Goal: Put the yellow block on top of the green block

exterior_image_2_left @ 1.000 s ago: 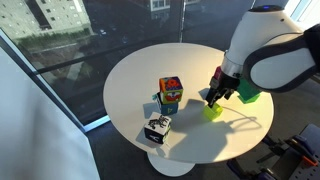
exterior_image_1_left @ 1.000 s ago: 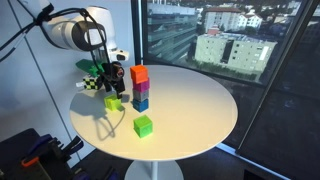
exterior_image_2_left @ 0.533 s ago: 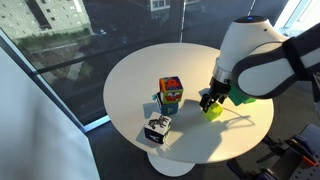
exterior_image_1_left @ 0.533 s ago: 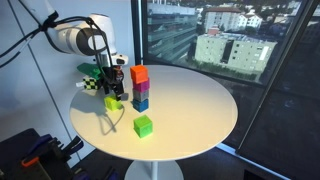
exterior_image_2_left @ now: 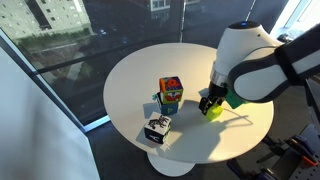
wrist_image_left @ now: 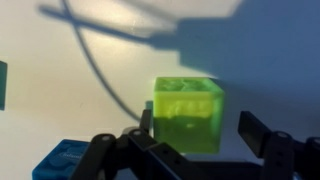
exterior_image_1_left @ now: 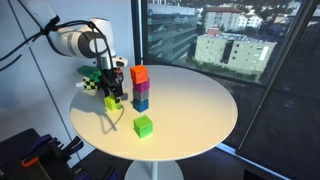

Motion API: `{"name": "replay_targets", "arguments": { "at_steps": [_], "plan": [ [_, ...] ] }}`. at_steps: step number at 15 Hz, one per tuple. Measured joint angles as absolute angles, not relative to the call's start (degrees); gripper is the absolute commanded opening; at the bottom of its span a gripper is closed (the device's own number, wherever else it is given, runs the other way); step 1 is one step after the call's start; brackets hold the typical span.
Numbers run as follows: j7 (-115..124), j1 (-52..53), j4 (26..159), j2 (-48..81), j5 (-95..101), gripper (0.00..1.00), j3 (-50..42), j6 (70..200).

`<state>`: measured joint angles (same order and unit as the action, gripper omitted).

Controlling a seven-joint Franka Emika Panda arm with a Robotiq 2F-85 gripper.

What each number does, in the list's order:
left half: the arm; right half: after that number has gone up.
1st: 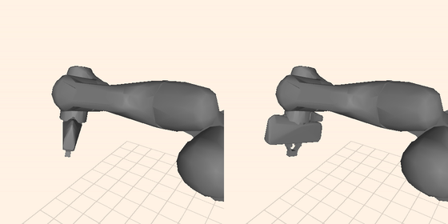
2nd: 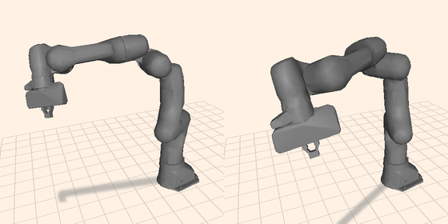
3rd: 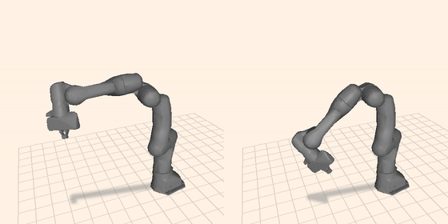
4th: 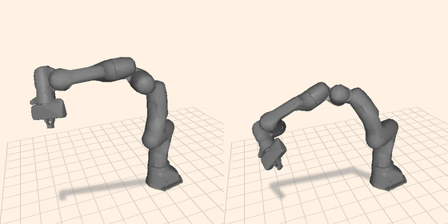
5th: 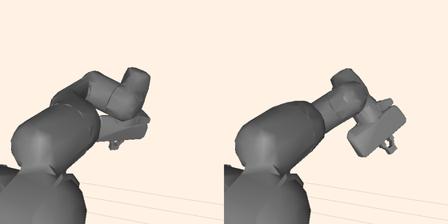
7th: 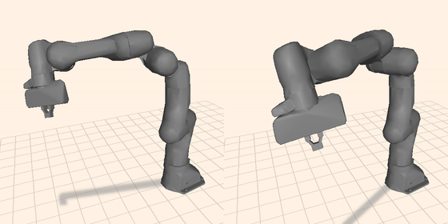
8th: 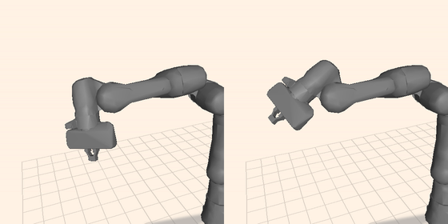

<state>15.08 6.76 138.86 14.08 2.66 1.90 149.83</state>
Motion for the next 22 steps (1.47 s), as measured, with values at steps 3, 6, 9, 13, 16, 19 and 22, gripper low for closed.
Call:
{"name": "replay_targets", "arguments": {
  "at_steps": [3,6,9,13,16,19,22],
  "plan": [
    [15.89,7.28,138.69,14.33,3.20,0.34,1.30,149.84],
    [16.44,7.55,138.39,14.24,3.22,0.28,1.10,149.83],
    [16.72,7.59,138.30,13.42,3.22,0.28,1.05,149.32],
    [16.80,7.59,138.31,10.85,3.28,0.28,0.84,145.96],
    [16.82,7.42,138.33,8.32,3.45,0.28,0.51,142.36],
    [16.82,6.65,138.32,5.54,3.45,0.28,0.41,138.69],
    [16.80,5.32,138.33,2.78,3.45,0.28,0.37,135.01]
  ]
}}
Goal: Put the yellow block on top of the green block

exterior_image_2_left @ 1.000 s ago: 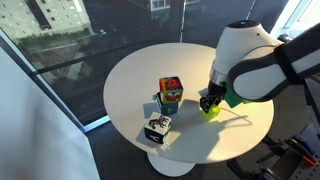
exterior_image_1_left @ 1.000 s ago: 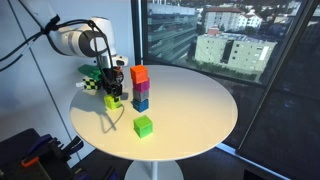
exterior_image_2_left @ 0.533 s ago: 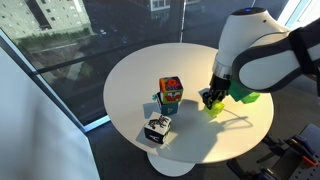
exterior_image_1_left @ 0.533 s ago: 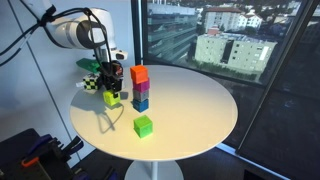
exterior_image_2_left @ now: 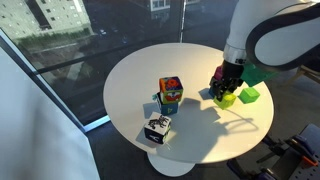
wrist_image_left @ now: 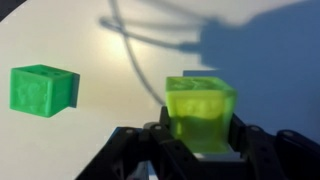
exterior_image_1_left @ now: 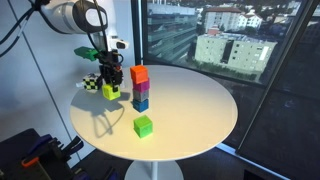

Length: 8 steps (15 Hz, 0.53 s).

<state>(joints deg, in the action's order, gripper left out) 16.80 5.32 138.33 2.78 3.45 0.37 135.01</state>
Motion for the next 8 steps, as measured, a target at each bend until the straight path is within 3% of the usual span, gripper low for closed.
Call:
{"name": "replay_targets", "arguments": {
  "at_steps": [8],
  "plan": [
    [16.66,1.23,138.68,-2.14,4.40,0.28,-0.33,129.05]
  ]
}}
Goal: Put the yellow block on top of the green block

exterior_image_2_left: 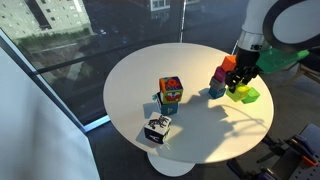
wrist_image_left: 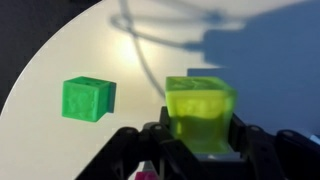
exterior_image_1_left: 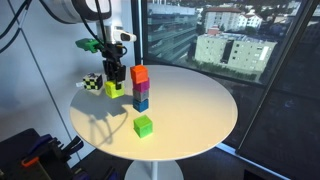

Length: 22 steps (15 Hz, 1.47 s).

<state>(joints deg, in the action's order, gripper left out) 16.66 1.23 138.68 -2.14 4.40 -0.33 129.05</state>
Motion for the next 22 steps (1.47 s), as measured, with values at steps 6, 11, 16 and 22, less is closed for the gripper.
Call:
{"name": "replay_targets", "arguments": {
  "at_steps": [6,11,16,22],
  "plan": [
    [16.48,-2.17,139.03,-3.45,5.80,0.28,-2.18,128.10],
    [16.34,-4.54,139.04,-3.49,7.47,0.28,-4.02,128.10],
    [16.27,-6.50,139.06,-3.29,10.37,0.28,-5.72,128.16],
    [14.00,-8.23,139.06,-1.91,11.89,0.29,-7.72,130.11]
  ]
}}
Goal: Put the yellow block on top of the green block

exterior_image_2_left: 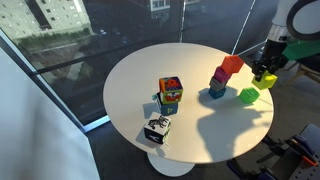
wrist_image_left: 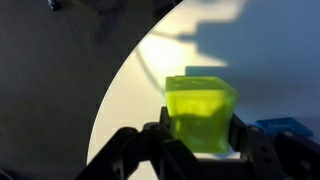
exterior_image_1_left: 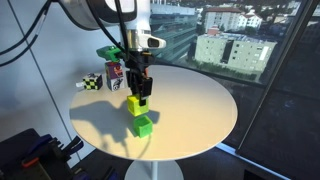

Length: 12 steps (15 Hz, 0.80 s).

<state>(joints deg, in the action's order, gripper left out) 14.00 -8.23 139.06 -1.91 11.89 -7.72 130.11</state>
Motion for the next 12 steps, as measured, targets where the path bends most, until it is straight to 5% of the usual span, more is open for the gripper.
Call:
{"name": "replay_targets", "arguments": {
  "at_steps": [12],
  "plan": [
    [8.26,-8.56,139.05,3.57,11.65,0.40,-8.92,137.35]
  ]
}}
